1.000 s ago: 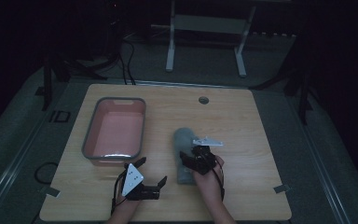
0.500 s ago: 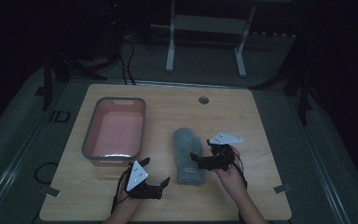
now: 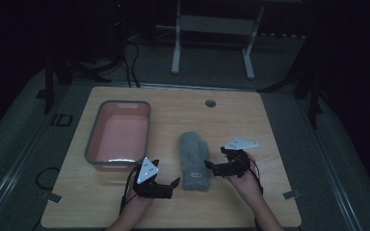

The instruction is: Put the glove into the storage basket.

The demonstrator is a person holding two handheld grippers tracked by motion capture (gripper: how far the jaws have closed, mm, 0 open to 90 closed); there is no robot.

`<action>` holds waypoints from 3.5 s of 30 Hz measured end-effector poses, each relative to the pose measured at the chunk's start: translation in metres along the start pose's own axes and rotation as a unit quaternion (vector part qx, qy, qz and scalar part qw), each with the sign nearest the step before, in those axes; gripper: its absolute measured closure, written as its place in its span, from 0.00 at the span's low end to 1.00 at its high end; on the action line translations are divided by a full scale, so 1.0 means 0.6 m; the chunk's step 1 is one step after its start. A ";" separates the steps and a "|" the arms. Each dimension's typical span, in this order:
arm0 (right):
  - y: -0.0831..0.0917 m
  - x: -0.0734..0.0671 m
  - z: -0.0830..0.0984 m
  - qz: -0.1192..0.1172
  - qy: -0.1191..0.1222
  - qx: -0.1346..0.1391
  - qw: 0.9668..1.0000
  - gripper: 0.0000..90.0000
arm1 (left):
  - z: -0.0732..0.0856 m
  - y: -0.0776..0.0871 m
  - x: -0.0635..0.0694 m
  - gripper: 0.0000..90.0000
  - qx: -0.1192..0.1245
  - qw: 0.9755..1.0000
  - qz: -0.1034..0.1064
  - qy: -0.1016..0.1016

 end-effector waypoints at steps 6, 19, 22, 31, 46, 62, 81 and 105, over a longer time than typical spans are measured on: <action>-0.011 -0.002 -0.005 0.005 -0.004 -0.010 1.000 0.17 | -0.034 -0.018 0.001 0.00 -0.027 0.999 0.013 0.011; -0.059 0.024 0.015 -0.011 -0.063 -0.045 0.997 0.50 | -0.056 -0.094 -0.010 0.18 -0.084 0.996 0.011 0.030; -0.069 0.032 0.025 -0.009 -0.076 -0.059 0.995 0.48 | -0.050 -0.113 -0.012 0.18 -0.115 0.993 0.013 0.034; -0.085 0.048 0.036 -0.037 -0.096 -0.083 0.991 0.44 | -0.036 -0.146 -0.028 0.22 -0.166 0.984 0.025 0.067; -0.095 0.048 0.031 -0.077 -0.086 -0.108 0.987 0.71 | -0.034 -0.178 -0.031 0.54 -0.175 0.978 0.088 0.069; -0.064 0.038 0.017 -0.095 -0.093 -0.068 0.989 0.90 | -0.080 -0.146 -0.019 0.88 -0.141 0.983 0.099 0.057; 0.004 0.008 -0.123 -0.109 -0.061 0.018 0.992 0.91 | -0.223 -0.072 -0.058 0.89 -0.093 0.990 0.105 0.024; -0.086 -0.071 -0.280 -0.133 -0.010 0.025 0.991 0.91 | -0.265 0.041 -0.197 0.89 -0.061 0.996 0.054 0.030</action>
Point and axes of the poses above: each handheld gripper's, and its own axes: y roughly backward along the jaws, z roughly out of its underside, x roughly to its right, the point moved 1 cm from there along -y, roughly forward along the jaws, and after that the axes turned 6 degrees about -z, right-handed, at the moved point
